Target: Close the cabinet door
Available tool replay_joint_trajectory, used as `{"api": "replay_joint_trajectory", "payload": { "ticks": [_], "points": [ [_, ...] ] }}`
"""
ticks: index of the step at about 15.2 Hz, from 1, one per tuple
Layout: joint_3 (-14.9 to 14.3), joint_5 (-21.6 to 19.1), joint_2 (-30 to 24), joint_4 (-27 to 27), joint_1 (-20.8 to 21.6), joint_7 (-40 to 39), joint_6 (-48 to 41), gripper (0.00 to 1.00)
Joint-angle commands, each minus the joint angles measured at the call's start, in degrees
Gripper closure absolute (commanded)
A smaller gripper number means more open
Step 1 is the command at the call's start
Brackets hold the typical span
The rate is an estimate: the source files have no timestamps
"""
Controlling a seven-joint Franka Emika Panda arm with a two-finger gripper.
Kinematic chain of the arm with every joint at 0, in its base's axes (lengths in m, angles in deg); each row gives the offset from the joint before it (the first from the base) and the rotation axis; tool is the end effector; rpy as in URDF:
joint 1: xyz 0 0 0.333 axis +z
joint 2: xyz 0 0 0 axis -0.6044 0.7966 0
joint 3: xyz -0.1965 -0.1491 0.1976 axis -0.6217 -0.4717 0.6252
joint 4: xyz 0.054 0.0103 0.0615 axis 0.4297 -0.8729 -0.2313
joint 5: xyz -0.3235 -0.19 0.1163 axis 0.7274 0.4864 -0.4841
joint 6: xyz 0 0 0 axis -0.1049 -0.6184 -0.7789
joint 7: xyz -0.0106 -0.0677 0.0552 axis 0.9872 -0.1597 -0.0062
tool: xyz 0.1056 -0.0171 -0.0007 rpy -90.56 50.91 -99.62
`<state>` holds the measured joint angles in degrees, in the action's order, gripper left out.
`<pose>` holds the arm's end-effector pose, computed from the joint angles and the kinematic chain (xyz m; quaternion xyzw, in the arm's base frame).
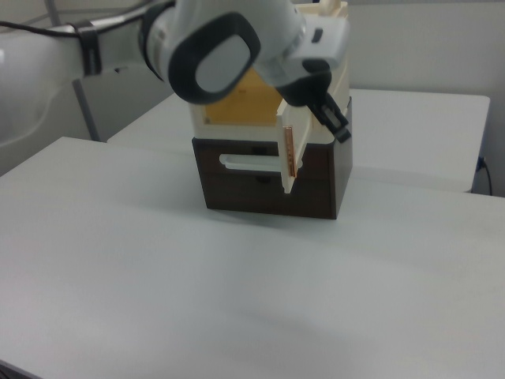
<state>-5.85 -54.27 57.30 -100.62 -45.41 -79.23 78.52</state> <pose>0.5513 -0.3151 0.6385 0.8906 -0.3570 0.2812 0.0162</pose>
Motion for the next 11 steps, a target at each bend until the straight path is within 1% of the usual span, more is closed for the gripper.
{"api": "replay_joint_trajectory", "payload": {
  "ticks": [1,5,9,11],
  "points": [
    [-0.02,-0.32,1.12,-1.99,0.22,-2.25,3.01,1.0],
    [0.77,-0.32,1.21,-3.39,1.01,-2.17,3.01,1.0],
    [0.86,-0.32,1.56,-3.49,3.64,-1.64,2.4,1.0],
    [1.55,-0.32,1.56,-3.31,4.09,-1.55,2.22,1.0]
  ]
}}
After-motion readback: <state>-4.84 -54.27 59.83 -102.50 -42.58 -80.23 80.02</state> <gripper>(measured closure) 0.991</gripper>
